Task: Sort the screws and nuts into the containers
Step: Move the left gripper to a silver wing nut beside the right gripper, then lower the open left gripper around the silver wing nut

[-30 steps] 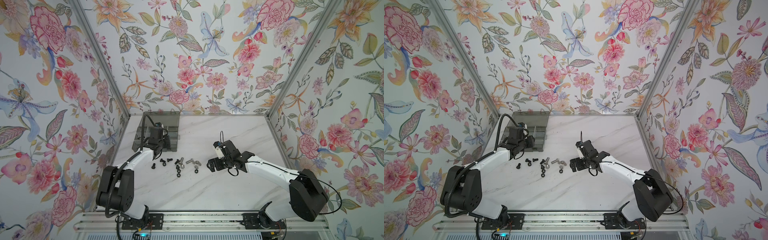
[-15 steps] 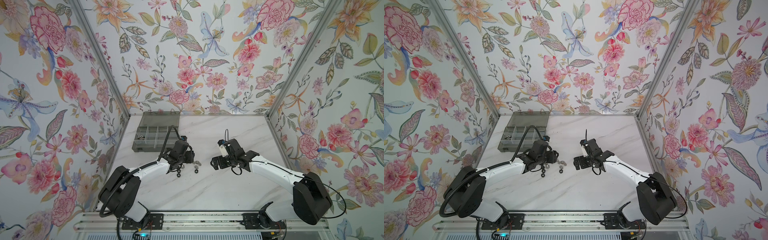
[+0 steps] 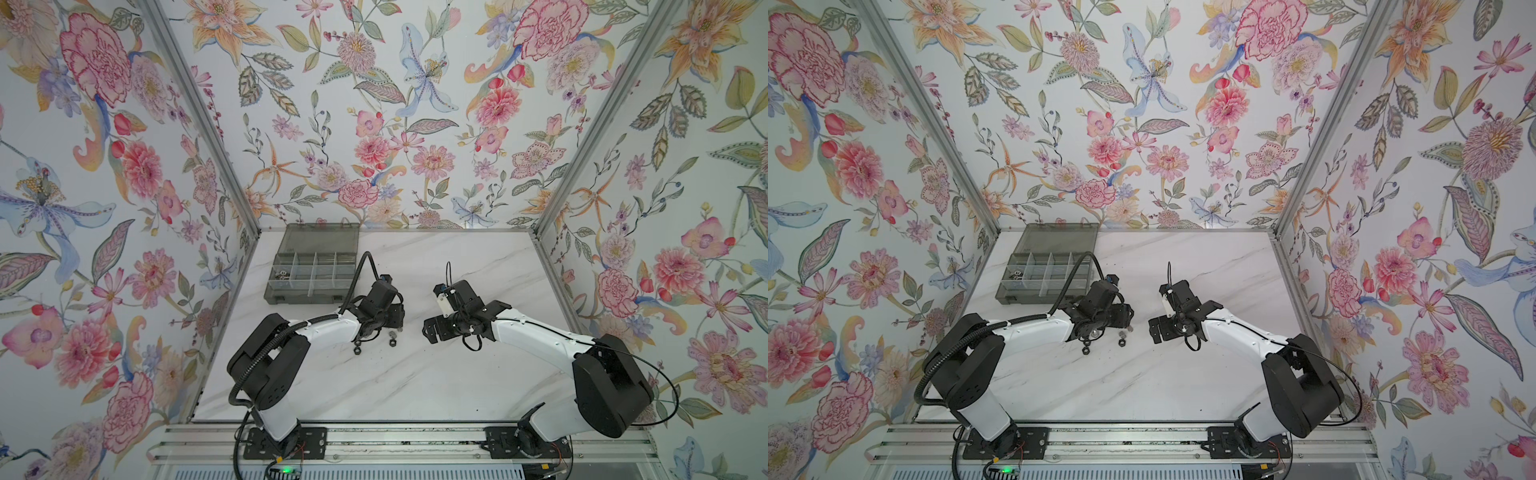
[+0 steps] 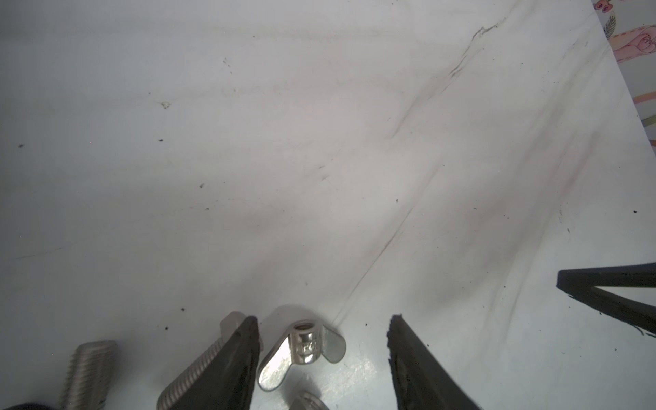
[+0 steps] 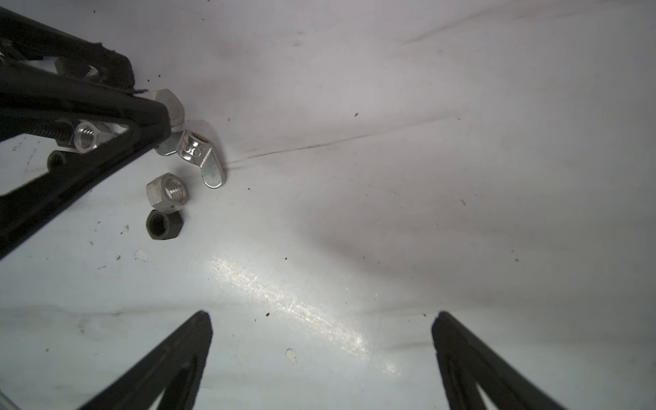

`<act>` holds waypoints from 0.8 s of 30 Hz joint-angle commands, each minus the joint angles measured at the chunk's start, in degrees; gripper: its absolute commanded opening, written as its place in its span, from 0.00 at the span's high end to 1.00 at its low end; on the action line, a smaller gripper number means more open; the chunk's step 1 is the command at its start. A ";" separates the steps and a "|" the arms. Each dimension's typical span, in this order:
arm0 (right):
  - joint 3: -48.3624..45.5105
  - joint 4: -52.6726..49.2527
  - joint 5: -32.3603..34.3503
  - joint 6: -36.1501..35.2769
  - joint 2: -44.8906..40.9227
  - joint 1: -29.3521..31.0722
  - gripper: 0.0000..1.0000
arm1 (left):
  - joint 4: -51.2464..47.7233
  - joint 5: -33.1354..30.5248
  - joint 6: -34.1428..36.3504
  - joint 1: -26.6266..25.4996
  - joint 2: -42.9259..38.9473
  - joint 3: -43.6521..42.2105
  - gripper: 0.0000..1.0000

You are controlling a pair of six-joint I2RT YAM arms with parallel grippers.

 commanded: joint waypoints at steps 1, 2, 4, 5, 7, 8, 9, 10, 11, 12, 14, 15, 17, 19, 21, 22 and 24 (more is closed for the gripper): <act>0.05 -1.02 1.16 -1.09 0.43 0.15 0.01 | -0.79 0.59 -1.01 -1.03 1.59 1.38 0.40; -0.12 -1.00 1.17 -1.11 0.27 0.15 0.01 | -0.75 0.61 -1.06 -1.30 1.92 1.51 0.40; -0.39 -0.94 1.21 -0.87 -0.22 0.15 0.01 | -0.56 0.77 -1.05 -1.46 2.67 1.71 0.40; -0.59 -0.98 1.19 -0.81 -0.41 0.15 0.01 | -0.73 0.82 -1.08 -1.56 3.07 1.82 0.40; -1.01 -0.94 1.20 -0.63 -0.90 0.15 0.01 | -0.73 0.96 -0.98 -1.75 3.64 2.06 0.40; -1.31 -0.94 1.26 -0.65 -1.26 0.15 0.01 | -1.01 0.98 -0.62 -1.88 3.97 2.24 0.40; -1.59 -0.97 1.29 -0.52 -1.55 0.15 0.01 | -1.26 0.88 -0.31 -1.95 4.27 2.54 0.40; -1.79 -0.96 1.36 -0.51 -1.79 0.15 0.01 | -1.53 0.80 0.02 -1.92 4.61 2.76 0.40; -2.10 -0.95 1.40 -0.45 -2.09 0.15 0.01 | -1.78 0.78 0.40 -1.94 4.93 2.94 0.40; -2.21 -0.94 1.42 -0.43 -2.41 0.15 0.01 | -1.97 0.76 0.50 -1.97 5.23 3.16 0.40; -2.73 -0.90 1.42 -0.18 -2.92 0.12 0.01 | -2.22 0.79 0.88 -2.01 5.70 3.47 0.40; -2.99 -0.92 1.41 -0.15 -3.15 0.07 0.01 | -2.53 0.81 1.04 -2.05 5.93 3.58 0.40; -3.36 -0.94 1.52 -0.03 -3.47 0.06 0.01 | -2.59 0.87 1.11 -2.04 6.12 3.43 0.40; -3.65 -0.97 1.50 0.10 -3.86 0.06 0.01 | -2.83 0.96 1.37 -2.02 6.20 3.23 0.40; -3.98 -0.94 1.60 0.17 -4.12 0.06 0.01 | -3.35 0.96 1.50 -2.02 6.22 2.93 0.40; -4.00 -0.88 1.54 0.21 -4.21 0.11 0.01 | -3.42 1.00 1.53 -2.07 5.99 2.60 0.40; -4.31 -0.85 1.51 0.27 -4.39 0.06 0.01 | -3.38 1.04 1.59 -2.10 5.61 1.90 0.40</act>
